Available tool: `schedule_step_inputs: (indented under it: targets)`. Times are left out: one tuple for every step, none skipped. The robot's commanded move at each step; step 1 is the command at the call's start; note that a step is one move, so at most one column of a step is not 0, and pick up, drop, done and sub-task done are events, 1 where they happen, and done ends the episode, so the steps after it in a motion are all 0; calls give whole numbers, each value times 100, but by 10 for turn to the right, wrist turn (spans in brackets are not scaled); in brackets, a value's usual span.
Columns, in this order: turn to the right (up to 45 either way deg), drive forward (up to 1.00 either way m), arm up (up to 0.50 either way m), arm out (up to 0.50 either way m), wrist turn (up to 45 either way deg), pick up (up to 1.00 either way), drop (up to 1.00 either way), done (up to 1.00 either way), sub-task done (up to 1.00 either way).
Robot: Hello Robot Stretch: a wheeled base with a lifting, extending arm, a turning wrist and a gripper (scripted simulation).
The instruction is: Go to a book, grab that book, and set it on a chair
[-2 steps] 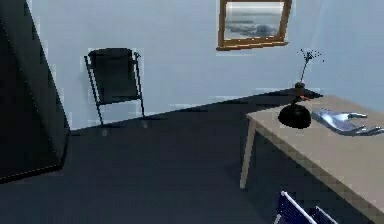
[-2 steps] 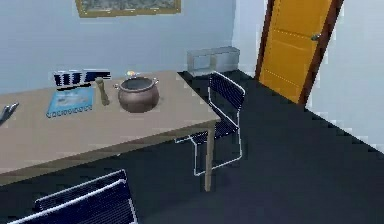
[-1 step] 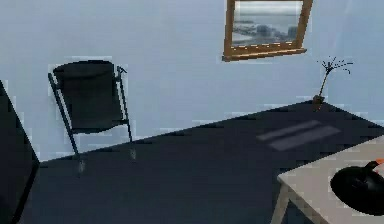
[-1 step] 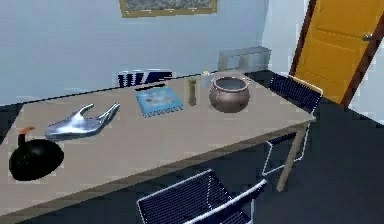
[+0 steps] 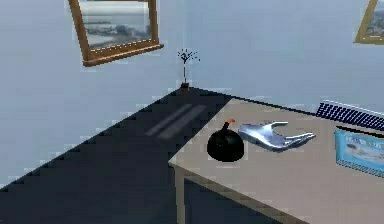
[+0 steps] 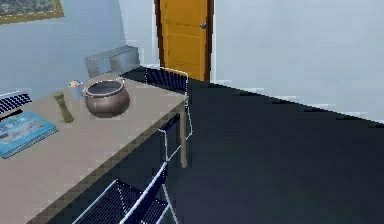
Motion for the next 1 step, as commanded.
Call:
schedule_step_inputs:
  targets:
    - [0, 45, 0, 0, 0, 0, 0, 0, 0]
